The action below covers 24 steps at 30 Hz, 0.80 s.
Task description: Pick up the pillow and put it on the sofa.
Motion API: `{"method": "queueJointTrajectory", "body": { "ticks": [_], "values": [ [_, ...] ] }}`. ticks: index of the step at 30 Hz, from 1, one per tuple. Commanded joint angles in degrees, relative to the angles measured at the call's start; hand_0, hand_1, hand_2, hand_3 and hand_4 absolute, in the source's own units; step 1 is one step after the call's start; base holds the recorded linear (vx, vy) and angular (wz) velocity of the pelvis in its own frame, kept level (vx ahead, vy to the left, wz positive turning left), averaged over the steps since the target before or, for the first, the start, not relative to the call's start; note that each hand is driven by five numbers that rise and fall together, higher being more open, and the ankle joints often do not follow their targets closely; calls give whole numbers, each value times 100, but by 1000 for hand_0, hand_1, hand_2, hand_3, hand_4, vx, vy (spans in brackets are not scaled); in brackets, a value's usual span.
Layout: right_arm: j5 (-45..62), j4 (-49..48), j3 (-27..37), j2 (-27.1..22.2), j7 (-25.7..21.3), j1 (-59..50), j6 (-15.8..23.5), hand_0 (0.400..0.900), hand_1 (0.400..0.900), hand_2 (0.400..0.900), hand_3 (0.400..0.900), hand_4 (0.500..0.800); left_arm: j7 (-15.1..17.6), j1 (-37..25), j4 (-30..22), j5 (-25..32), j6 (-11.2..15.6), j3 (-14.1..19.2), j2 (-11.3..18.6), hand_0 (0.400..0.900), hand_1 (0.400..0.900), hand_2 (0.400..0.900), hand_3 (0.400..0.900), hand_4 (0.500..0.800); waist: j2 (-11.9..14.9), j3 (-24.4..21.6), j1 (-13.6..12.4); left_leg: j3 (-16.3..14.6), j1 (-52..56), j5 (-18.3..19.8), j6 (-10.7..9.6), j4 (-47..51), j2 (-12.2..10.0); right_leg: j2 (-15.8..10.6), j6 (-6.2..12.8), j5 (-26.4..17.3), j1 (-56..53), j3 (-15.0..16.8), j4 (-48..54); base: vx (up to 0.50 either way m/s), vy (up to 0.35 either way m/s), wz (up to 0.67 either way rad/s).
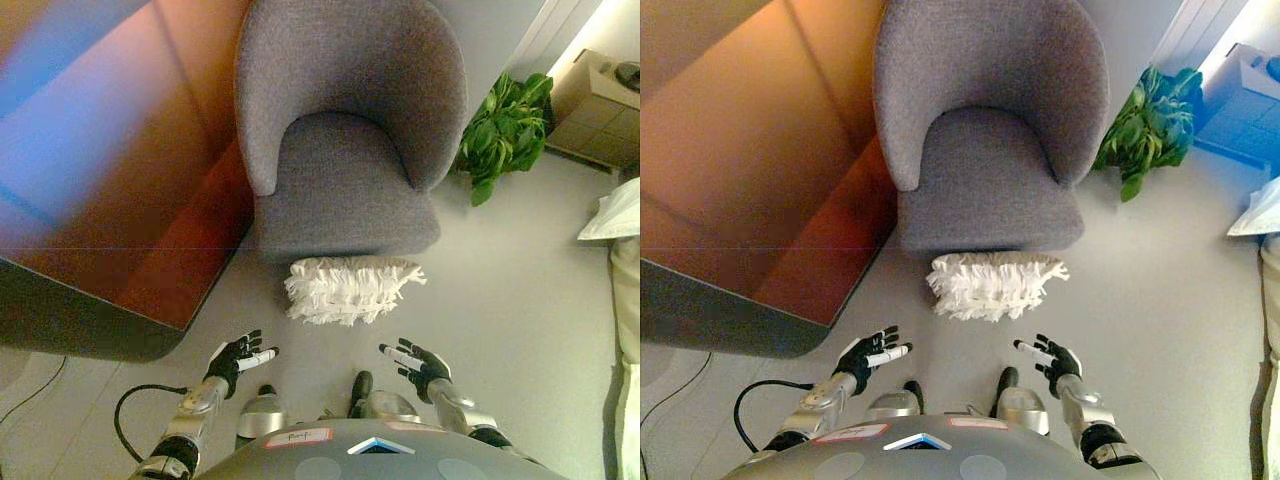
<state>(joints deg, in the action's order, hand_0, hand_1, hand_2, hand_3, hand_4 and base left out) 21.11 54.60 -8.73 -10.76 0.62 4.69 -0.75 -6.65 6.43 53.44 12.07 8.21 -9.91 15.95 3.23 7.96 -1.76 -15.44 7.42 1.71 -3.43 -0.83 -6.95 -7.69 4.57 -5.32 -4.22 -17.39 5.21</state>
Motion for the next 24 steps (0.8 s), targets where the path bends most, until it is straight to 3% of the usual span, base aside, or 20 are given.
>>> {"method": "queueJointTrajectory", "body": {
  "ticks": [1,5,10,11,12,13,15,19,21,22,24],
  "values": [
    [25,-526,-85,-513,5,-247,163,900,900,900,900,800,313,-206,-385,253,434,125,52,900,900,900,900,800,185,142,79,515,-982,-186,-178,-2620,-415,47,-145,316,-30,173,-331,-8,-76,-9],
    [130,-728,-51,-643,47,-175,209,900,900,900,900,800,383,-77,-411,553,293,387,25,900,900,900,900,800,190,375,-52,846,-1569,-442,-165,-3156,-360,77,-211,394,-153,273,-449,143,-22,-15],
    [176,-973,-1,-639,208,-119,211,900,900,900,900,800,402,129,-189,493,238,589,-81,900,900,900,900,800,-21,433,-151,651,-1429,-1081,-382,-1637,-474,259,-153,645,-460,338,-367,266,130,-15],
    [185,-1220,-13,-642,268,-7,163,900,900,900,900,800,424,220,-79,420,265,608,-129,900,900,900,900,800,-162,439,-195,614,-1540,-1465,-504,-926,-536,377,-146,749,-623,420,-302,220,114,-16],
    [185,-1224,-13,-643,268,-3,161,900,900,900,900,800,424,222,-79,420,266,607,-130,900,900,900,900,800,-157,444,-196,609,-1522,-1473,-504,-908,-529,371,-145,751,-633,421,-300,531,248,-48],
    [214,-1557,-36,-649,354,183,104,900,900,900,900,800,412,381,13,367,328,618,-186,900,900,900,900,800,-266,472,-311,610,-1833,-1885,-598,-266,-543,481,-152,881,-902,576,-243,359,145,-37],
    [238,-1860,-35,-645,480,350,57,900,900,900,900,800,398,544,8,270,411,633,-232,900,900,900,900,800,-311,545,-381,415,-2097,-2096,-650,-170,-584,525,-209,1035,-1112,624,-285,468,181,-40],
    [91,-2129,-120,-627,726,421,44,900,900,900,900,800,466,615,-5,361,407,683,-249,900,900,900,900,800,-348,568,-348,35,-2013,-1882,-560,-148,-694,417,-193,1271,-1157,477,-570,394,156,-21],
    [-231,-2283,-238,-620,630,457,-12,900,900,900,900,800,453,577,-19,81,320,777,-104,900,900,900,900,800,-206,497,-341,-68,-1945,-1184,-331,-361,-491,146,-18,1588,-1332,323,-1004,468,186,-23],
    [-139,-2342,-264,-633,627,457,-68,900,900,900,900,800,413,558,-114,7,308,756,-18,900,900,900,900,800,-199,444,-366,-135,-1946,-1106,-263,-365,-501,117,35,1602,-1372,279,-1059,367,186,-16],
    [-337,-2363,-295,-595,718,407,-71,900,900,900,900,800,389,508,-350,93,309,636,162,900,900,900,900,800,-144,350,-344,-253,-1737,-821,24,-243,-284,-79,264,1582,-1251,204,-1599,369,248,8]
  ]
}}
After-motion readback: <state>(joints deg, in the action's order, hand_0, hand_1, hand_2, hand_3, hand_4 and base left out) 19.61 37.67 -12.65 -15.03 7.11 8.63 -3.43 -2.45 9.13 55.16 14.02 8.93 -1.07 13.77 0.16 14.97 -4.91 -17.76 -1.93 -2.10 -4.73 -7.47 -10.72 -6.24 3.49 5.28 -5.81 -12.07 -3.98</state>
